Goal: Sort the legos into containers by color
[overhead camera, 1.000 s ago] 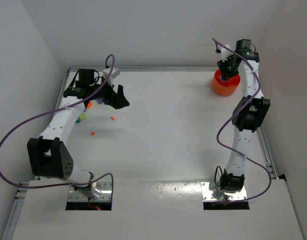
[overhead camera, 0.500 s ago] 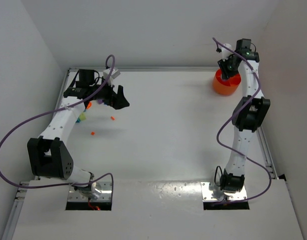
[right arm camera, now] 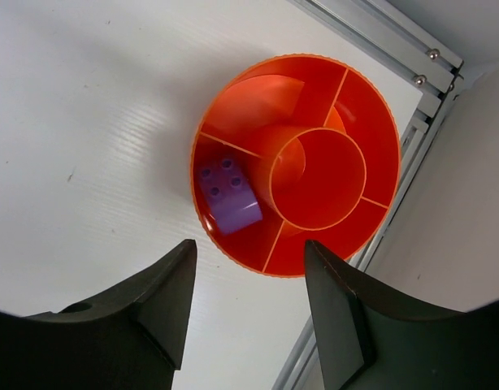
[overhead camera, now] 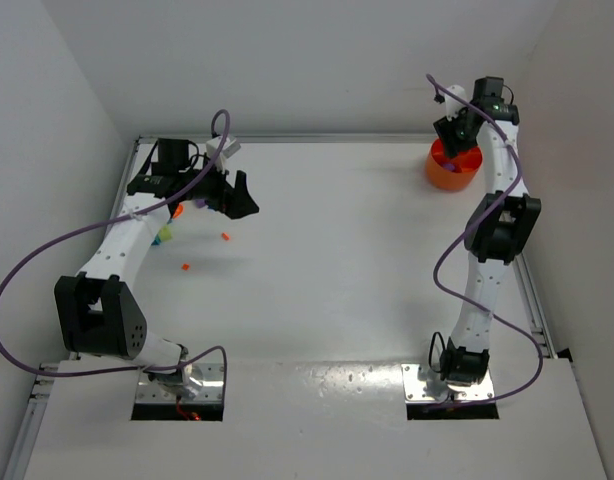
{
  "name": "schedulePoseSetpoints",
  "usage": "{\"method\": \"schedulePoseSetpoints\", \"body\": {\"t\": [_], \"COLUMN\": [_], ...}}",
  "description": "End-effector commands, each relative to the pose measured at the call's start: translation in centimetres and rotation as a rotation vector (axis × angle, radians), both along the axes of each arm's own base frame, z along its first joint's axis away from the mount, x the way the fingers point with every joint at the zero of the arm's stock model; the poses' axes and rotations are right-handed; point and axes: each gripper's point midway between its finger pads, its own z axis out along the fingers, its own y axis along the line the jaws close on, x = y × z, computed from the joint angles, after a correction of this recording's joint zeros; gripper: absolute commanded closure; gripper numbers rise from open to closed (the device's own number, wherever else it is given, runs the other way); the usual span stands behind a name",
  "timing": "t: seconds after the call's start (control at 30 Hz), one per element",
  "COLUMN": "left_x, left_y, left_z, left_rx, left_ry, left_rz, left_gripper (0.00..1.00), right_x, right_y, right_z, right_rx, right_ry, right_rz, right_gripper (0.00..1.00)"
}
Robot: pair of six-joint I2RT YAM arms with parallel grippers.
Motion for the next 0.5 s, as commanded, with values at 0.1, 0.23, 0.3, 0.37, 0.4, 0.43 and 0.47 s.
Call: {"method": "schedulePoseSetpoints", "body": {"t": [0.1, 0.23, 0.3, 0.37, 0.4, 0.43, 0.47], "left_x": [0.4, 1.4, 2.1, 2.9, 3.1, 3.2, 3.9], "left_y": [0.4, 3.3, 5.3, 7.3, 7.8, 8.5, 9.0], "left_z": [1.4, 2.4, 2.7, 2.1, 2.2, 1.7, 1.3], "left_rx": [-0.018, -0.006, 0.014, 0.049, 0.064, 0.088, 0.110], "left_ry": [-0.060, -0.087, -0.102, -0.093, -0.100, -0.083, -0.071], "left_rz": [0.018, 0.149, 0.227, 0.302, 0.302, 0.319, 0.331], "left_gripper": [0.00, 0.00, 0.00, 0.00, 0.00, 0.00, 0.00], "right_x": [-0.2, -1.1, -2.0, -3.5, -4.7, -5.3, -6.9], "right_y": [0.0, 1.3, 2.5, 5.2, 6.0, 7.1, 8.3], "right_z": [2.2, 4.3, 5.0, 7.6, 6.7, 6.9, 6.9], "right_rx": [0.000, 0.053, 0.108, 0.190, 0.239, 0.263, 0.299], "right_ry": [-0.050, -0.071, -0.069, -0.096, -0.060, -0.056, -0.034], "right_rz": [-0.011, 0.021, 0.037, 0.093, 0.092, 0.108, 0.119], "right_gripper": [0.44, 0.44, 0.44, 0.44, 0.44, 0.44, 0.44]}}
